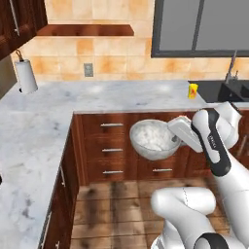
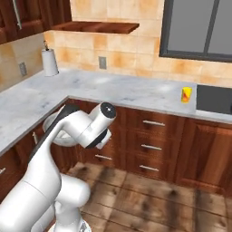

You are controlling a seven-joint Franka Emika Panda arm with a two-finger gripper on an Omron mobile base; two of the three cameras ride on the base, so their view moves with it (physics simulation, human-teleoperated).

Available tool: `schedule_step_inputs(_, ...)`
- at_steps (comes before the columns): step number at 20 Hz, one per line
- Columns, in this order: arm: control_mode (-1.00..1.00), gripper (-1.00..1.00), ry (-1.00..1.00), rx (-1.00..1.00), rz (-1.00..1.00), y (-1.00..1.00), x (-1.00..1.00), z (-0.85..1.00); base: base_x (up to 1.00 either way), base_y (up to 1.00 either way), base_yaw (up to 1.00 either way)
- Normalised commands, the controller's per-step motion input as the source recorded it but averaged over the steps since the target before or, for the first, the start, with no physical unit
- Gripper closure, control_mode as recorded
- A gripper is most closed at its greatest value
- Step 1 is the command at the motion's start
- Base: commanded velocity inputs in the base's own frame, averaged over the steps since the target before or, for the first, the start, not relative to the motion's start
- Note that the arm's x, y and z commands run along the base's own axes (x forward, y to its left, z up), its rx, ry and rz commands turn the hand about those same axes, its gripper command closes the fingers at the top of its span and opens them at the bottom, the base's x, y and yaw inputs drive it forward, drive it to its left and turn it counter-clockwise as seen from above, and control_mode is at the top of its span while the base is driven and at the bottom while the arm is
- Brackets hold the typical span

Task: Pick the cup and bowl from the counter and place them on the counter next to the sink.

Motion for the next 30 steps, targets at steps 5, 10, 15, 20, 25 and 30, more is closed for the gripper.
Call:
schedule_step_inputs(5,1.00,1.00,0.00,0.00,0.00,0.00,0.00,0.00,1.00,-0.32,0.00)
schedule_step_inputs(10,1.00,1.00,0.00,0.00,0.00,0.00,0.00,0.00,0.44,-0.86,-0.02)
schedule_step_inputs(15,1.00,1.00,0.00,0.00,0.00,0.00,0.00,0.00,0.01,-1.00,0.00)
schedule_step_inputs(20,1.00,1.00,0.00,0.00,0.00,0.00,0.00,0.00,0.00,-1.00,-0.01)
schedule_step_inputs(25,1.00,1.00,0.00,0.00,0.00,0.00,0.00,0.00,0.04,-1.00,-0.02)
schedule_step_inputs(30,1.00,1.00,0.00,0.00,0.00,0.00,0.00,0.00,0.22,-1.00,-0.03)
